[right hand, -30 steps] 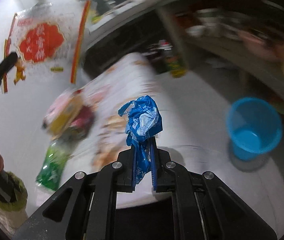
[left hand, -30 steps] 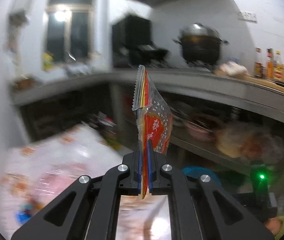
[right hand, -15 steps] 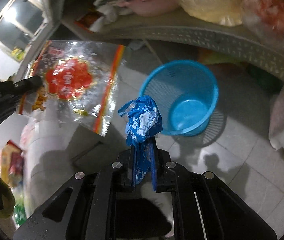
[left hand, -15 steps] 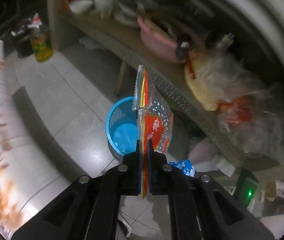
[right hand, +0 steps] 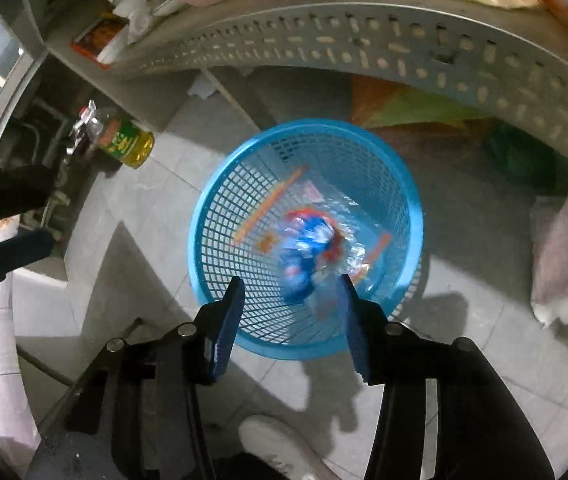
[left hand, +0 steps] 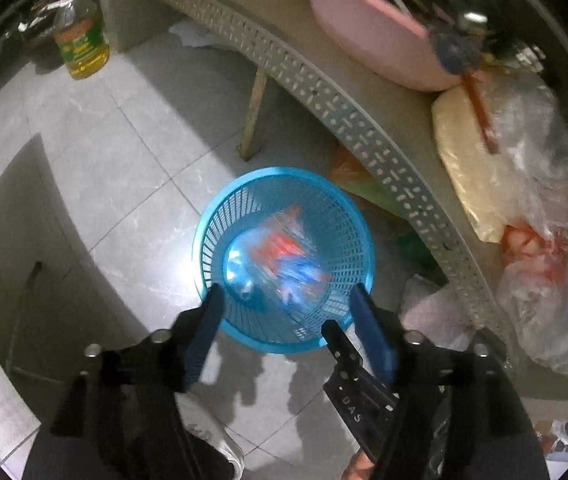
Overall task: Collect trash
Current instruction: 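Move both tools back toward the table, then grasp the clear plastic bag with the left tool while the right tool grasps the red wrapper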
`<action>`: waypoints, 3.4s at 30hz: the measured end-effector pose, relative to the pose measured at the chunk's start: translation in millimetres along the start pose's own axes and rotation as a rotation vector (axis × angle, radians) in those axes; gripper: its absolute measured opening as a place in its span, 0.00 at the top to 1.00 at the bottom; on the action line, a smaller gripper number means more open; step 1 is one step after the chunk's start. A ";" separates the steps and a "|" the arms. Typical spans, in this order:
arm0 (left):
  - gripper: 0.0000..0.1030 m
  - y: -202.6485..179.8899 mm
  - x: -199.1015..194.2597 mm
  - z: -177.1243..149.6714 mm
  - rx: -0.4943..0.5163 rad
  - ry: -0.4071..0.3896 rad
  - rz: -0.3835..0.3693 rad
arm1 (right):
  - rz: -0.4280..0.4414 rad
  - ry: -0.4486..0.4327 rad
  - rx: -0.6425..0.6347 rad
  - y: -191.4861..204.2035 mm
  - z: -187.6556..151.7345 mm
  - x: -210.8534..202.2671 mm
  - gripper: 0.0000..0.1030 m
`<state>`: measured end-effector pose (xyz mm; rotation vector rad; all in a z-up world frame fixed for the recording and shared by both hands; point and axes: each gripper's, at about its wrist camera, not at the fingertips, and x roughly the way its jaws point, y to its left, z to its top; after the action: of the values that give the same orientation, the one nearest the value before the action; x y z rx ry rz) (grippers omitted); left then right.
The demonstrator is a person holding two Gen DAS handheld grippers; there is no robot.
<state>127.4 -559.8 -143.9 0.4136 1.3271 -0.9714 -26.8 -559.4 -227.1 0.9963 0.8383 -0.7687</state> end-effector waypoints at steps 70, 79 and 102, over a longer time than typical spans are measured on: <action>0.84 287.8 -352.2 -279.1 0.278 -0.567 0.542 | 0.573 0.027 -0.751 359.0 -173.7 -171.1 0.08; 0.85 302.5 -420.0 -308.0 0.084 -0.853 0.499 | 0.627 0.024 -0.736 368.8 -167.4 -181.3 0.09; 0.85 356.8 -460.6 -382.9 -0.262 -1.005 0.457 | 0.725 0.660 -0.700 546.0 -186.0 -132.4 0.52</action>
<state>196.3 90.1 99.0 -0.0110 0.3936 -0.4741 331.9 -176.0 46.0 0.8103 1.0930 0.4945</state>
